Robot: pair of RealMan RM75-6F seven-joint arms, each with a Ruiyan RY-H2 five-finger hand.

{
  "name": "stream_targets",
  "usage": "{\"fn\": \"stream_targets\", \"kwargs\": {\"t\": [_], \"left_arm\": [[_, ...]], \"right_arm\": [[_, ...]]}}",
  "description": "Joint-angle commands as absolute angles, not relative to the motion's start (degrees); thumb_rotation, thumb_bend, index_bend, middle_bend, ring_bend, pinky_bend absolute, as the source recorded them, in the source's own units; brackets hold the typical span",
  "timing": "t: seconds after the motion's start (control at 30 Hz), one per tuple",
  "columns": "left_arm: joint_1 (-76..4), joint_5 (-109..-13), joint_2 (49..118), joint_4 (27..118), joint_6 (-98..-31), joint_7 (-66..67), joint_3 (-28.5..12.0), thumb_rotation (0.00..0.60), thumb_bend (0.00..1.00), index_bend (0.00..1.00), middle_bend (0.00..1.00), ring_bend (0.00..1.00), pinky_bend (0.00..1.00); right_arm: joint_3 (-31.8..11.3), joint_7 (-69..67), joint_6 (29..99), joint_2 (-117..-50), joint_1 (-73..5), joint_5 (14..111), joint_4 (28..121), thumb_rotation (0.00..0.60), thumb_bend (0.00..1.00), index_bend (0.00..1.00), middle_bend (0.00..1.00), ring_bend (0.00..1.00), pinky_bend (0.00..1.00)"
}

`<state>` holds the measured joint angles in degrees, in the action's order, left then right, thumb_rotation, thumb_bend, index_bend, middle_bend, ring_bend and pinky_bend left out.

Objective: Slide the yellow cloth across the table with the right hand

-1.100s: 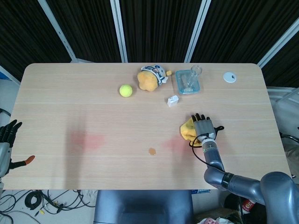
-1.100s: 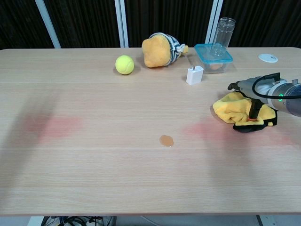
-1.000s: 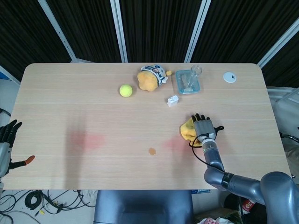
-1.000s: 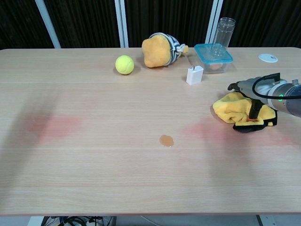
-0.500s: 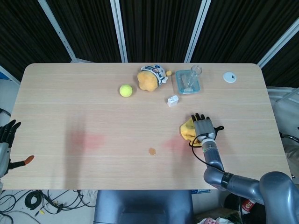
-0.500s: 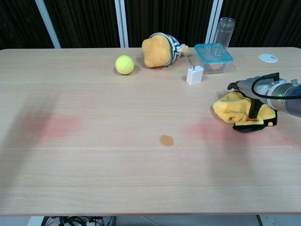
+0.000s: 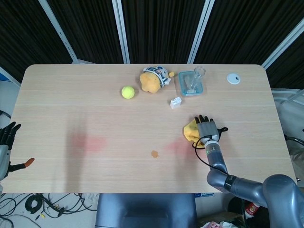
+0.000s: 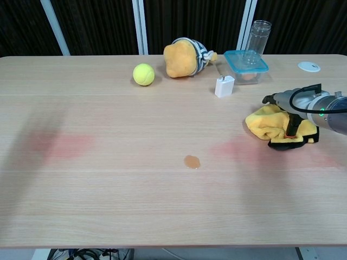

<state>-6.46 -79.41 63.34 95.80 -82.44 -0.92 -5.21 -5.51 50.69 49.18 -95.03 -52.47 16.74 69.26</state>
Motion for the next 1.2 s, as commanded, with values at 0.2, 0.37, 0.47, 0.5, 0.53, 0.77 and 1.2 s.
{"fn": "stream_targets", "kwargs": {"t": [0.2,0.37,0.47,0.5,0.53,0.77,1.2], "left_arm": [[-6.4,-79.4,63.3,95.8,-82.4,-1.0,-5.2,0.600,0.00,0.00,0.00,0.00,0.00],[-6.4,-79.4,63.3,95.9,-82.4,-1.0,-5.2,0.600,0.00,0.00,0.00,0.00,0.00],[-6.4,-79.4,63.3,95.9,-82.4,-1.0,-5.2,0.600,0.00,0.00,0.00,0.00,0.00],[-6.4,-79.4,63.3,95.9,-82.4,-1.0,-5.2,0.600,0.00,0.00,0.00,0.00,0.00],[-6.4,-79.5,63.3,95.9,-82.4,-1.0,-5.1,0.600,0.00,0.00,0.00,0.00,0.00],[-6.4,-79.7,63.3,95.9,-82.5,-0.9,-5.1,0.600,0.00,0.00,0.00,0.00,0.00],[-6.2,-80.4,63.5,95.9,-83.2,-1.2,-4.9,0.600,0.00,0.00,0.00,0.00,0.00]], "right_arm": [[-5.3,50.8,48.3,-95.8,-52.6,16.1,68.1,0.600,0.19,0.13,0.21,0.26,0.30],[-5.5,49.0,48.1,-96.3,-52.1,18.6,67.3,0.600,0.30,0.32,0.45,0.52,0.56],[-5.6,47.1,48.4,-96.3,-51.6,21.6,67.5,0.600,0.34,0.41,0.51,0.58,0.63],[-5.7,46.5,48.5,-96.3,-51.5,22.5,67.8,0.600,0.35,0.42,0.52,0.60,0.63],[-5.8,45.9,48.6,-96.1,-51.3,23.3,68.1,0.600,0.35,0.44,0.53,0.61,0.64],[-5.8,42.3,51.1,-94.2,-49.8,30.1,73.0,0.600,0.41,0.55,0.60,0.68,0.71],[-4.0,37.0,56.5,-92.1,-46.3,42.6,84.0,0.600,0.48,0.68,0.69,0.76,0.73]]}}
